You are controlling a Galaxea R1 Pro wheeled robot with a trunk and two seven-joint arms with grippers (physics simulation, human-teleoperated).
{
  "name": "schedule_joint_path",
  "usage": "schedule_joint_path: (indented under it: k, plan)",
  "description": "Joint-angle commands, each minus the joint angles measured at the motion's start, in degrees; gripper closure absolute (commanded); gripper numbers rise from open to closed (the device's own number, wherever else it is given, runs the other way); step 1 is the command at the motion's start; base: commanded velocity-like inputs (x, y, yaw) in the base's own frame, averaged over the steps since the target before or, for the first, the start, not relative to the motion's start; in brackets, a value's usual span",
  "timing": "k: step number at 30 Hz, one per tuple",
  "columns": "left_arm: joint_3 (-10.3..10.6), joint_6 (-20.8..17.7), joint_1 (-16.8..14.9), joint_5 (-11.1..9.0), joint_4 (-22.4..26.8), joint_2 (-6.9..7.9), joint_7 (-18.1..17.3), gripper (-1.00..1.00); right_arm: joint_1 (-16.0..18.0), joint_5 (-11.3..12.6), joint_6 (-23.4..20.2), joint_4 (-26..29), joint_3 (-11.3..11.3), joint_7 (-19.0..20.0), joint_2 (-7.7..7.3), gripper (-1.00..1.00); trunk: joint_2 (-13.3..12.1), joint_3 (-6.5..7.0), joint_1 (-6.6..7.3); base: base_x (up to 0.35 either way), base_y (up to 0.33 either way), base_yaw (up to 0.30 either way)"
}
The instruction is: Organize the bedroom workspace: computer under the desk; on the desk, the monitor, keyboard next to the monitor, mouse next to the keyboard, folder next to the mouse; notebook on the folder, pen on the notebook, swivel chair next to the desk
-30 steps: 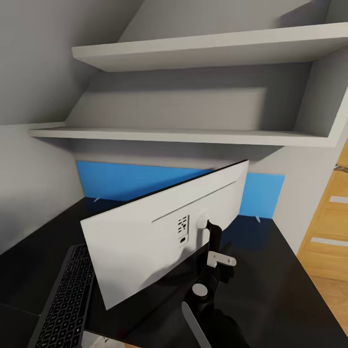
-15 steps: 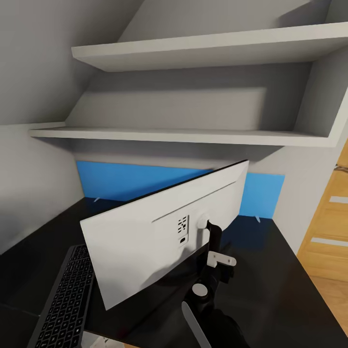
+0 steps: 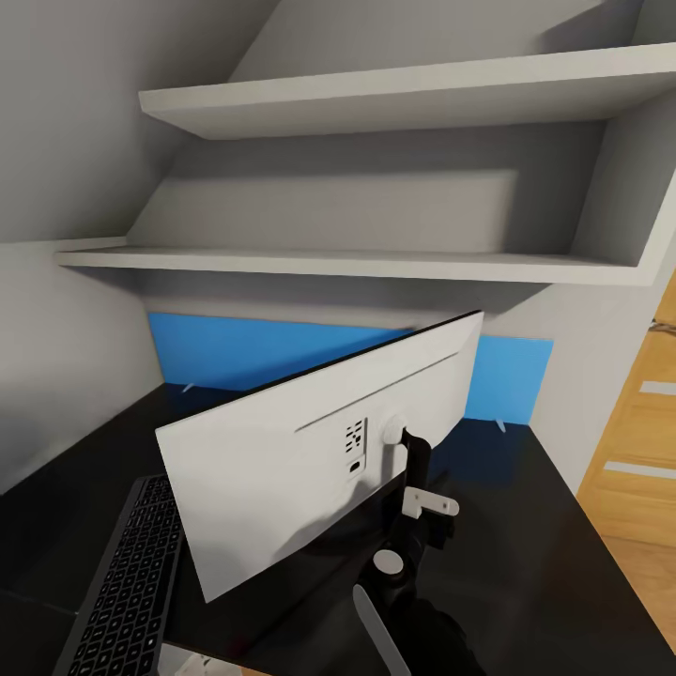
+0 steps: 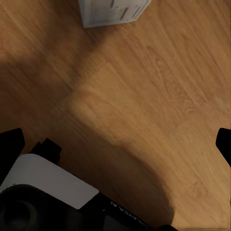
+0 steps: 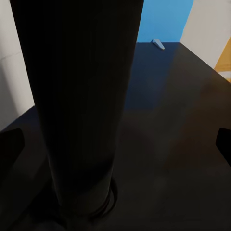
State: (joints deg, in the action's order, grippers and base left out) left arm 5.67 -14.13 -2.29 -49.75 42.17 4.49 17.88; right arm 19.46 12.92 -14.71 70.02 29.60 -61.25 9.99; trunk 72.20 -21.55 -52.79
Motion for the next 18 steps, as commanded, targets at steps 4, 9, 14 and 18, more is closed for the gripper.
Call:
schedule_joint_path:
  k: [4,9,14,18]
  plan:
    - [0.32,0.73,1.30,-0.46,0.41,0.08,0.47,-1.00,0.10,0.18,-0.63,0.09,0.10,-0.36,-0.04,-1.00,0.05,-0.07,0.00,0.000,0.000,0.000]
    - [0.37,1.96,2.44,-0.48,0.59,0.08,0.48,-1.00,0.16,0.18,-0.66,0.10,0.07,-0.36,-0.05,-1.00,0.05,-0.07,0.00,0.000,0.000,0.000]
    - [0.38,2.57,3.08,-0.47,0.67,0.08,0.49,-1.00,0.20,0.18,-0.67,0.09,0.04,-0.36,-0.05,-1.00,0.05,-0.07,0.00,0.001,0.000,0.000]
    - [0.39,2.77,3.30,-0.47,0.69,0.08,0.50,-1.00,0.21,0.18,-0.65,0.07,0.03,-0.36,-0.05,-1.00,0.05,-0.07,0.00,0.050,0.000,0.000]
